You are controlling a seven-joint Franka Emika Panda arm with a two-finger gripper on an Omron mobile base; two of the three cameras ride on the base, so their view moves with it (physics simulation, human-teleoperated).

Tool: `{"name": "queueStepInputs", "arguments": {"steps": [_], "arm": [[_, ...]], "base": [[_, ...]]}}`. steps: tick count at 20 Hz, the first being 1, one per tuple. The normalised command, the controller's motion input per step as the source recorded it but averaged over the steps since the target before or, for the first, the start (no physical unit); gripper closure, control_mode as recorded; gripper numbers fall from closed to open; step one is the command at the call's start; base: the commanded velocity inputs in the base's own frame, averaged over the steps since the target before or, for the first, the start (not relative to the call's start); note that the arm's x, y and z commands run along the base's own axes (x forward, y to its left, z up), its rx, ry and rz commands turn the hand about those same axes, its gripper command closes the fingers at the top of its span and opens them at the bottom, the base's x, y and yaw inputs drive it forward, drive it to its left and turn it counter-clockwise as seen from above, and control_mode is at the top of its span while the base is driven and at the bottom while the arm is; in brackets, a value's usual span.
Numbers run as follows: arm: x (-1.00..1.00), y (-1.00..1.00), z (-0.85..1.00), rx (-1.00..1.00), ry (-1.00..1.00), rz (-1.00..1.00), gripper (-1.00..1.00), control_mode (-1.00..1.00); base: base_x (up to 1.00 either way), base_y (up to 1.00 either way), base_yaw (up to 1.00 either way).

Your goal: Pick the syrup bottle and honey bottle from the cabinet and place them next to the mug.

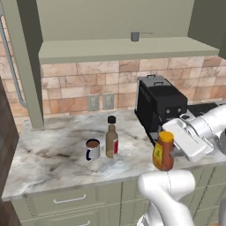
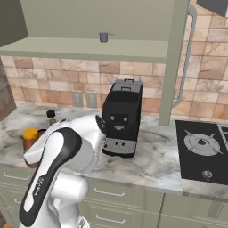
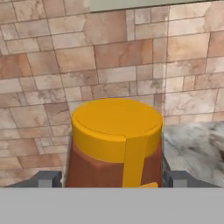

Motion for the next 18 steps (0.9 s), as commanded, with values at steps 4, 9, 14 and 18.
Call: {"name": "queueStepInputs", "arguments": {"steps": [4, 9, 14, 18], "arm": [[0.41, 0.0, -0.56, -0.06, 0.0, -0.07, 1.0, -1.0], [0.62, 0.0, -0.45, -0.06, 0.0, -0.08, 1.0, -1.0], [0.58, 0.16, -0.19, -0.01, -0.01, -0.01, 1.0, -1.0], [0.52, 0.18, -0.17, 0.0, -0.01, 0.0, 1.0, -1.0]], "base": [[0.0, 0.0, 0.0], [0.0, 0.0, 0.0], [0.0, 0.0, 0.0], [0.0, 0.0, 0.0]]}}
